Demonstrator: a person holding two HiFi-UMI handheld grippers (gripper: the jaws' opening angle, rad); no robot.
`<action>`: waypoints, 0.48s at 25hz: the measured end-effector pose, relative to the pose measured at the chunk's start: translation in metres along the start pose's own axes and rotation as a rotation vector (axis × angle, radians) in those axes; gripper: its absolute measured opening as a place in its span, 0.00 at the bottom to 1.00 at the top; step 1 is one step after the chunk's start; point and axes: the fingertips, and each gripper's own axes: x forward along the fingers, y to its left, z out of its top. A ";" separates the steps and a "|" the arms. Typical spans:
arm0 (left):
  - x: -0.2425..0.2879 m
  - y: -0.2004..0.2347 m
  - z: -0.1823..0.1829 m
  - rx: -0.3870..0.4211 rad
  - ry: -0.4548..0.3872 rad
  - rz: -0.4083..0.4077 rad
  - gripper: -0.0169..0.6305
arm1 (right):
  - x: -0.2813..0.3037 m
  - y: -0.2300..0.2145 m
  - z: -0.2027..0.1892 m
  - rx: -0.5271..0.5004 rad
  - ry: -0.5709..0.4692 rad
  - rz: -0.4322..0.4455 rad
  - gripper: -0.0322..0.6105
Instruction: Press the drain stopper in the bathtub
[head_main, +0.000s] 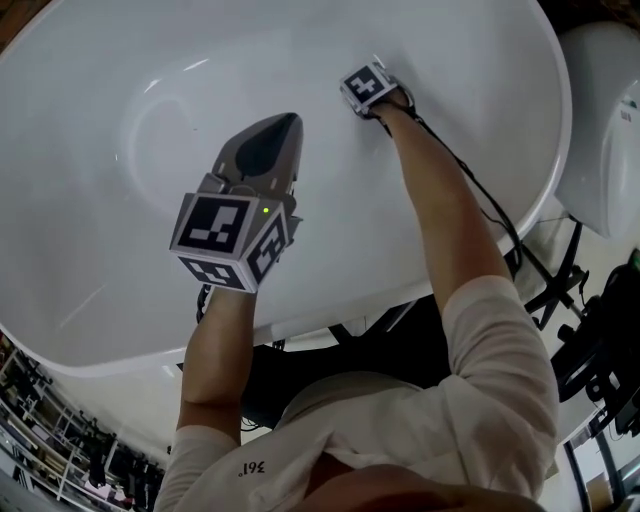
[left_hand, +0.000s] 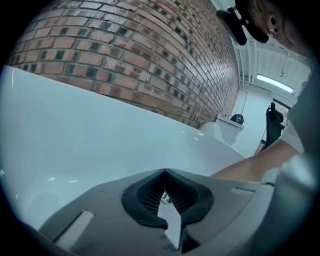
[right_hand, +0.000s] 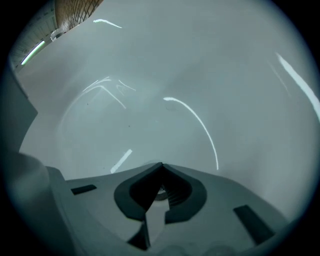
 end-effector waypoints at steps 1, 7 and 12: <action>0.000 0.000 -0.002 -0.005 0.004 -0.002 0.03 | 0.004 0.000 -0.008 -0.006 0.024 -0.009 0.05; 0.000 -0.004 -0.004 -0.028 0.009 -0.020 0.03 | 0.029 0.011 -0.025 -0.048 0.058 -0.004 0.05; 0.002 -0.007 -0.006 -0.052 0.008 -0.037 0.03 | 0.032 0.009 -0.027 -0.066 0.059 -0.007 0.05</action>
